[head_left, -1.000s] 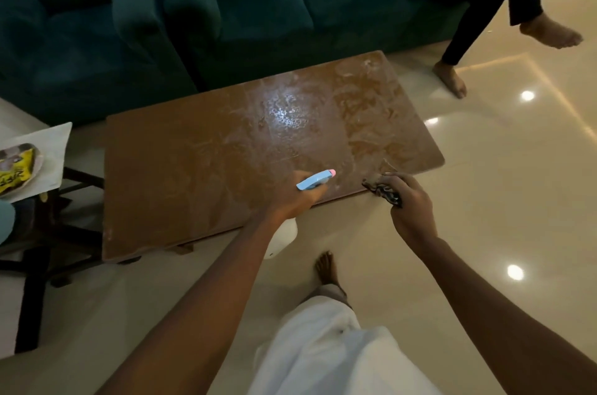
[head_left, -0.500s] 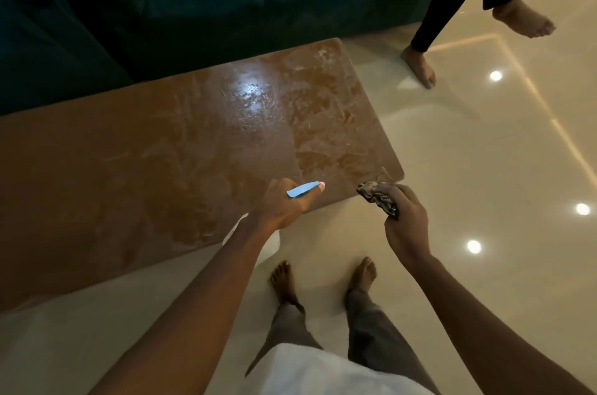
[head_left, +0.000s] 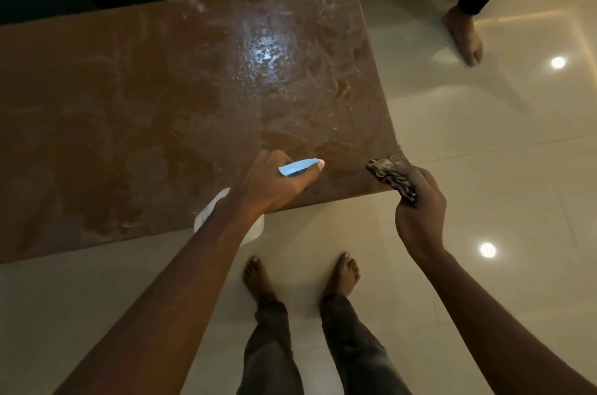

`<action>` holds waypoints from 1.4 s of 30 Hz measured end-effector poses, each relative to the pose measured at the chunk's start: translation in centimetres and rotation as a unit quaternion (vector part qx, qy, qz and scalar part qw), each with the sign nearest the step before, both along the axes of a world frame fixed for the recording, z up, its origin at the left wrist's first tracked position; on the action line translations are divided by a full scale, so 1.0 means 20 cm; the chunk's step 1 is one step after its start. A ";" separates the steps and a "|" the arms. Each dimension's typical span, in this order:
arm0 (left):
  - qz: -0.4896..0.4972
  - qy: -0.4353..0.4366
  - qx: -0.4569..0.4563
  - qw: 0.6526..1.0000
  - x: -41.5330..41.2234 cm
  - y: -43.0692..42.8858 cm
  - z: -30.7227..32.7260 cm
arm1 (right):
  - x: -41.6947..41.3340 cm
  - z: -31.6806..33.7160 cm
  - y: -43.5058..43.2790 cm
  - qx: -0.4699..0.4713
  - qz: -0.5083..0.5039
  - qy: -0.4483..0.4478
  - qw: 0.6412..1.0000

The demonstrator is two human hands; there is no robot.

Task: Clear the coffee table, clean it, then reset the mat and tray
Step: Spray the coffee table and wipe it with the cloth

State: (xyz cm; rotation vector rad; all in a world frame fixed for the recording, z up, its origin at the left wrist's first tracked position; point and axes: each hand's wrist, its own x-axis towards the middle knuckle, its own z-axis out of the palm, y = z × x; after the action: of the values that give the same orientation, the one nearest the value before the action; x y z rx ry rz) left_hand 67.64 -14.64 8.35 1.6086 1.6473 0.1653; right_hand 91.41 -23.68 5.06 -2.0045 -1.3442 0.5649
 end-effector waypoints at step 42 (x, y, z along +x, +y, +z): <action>0.118 -0.186 0.171 0.960 0.11 0.30 -0.13 | -0.06 -0.52 0.13 -0.138 0.420 -0.275 0.854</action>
State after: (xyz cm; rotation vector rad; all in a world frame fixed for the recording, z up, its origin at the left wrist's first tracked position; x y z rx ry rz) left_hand 69.90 -8.73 5.80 1.5022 1.5608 0.8642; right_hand 90.18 -21.02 -5.33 -1.7694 -2.6734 0.5902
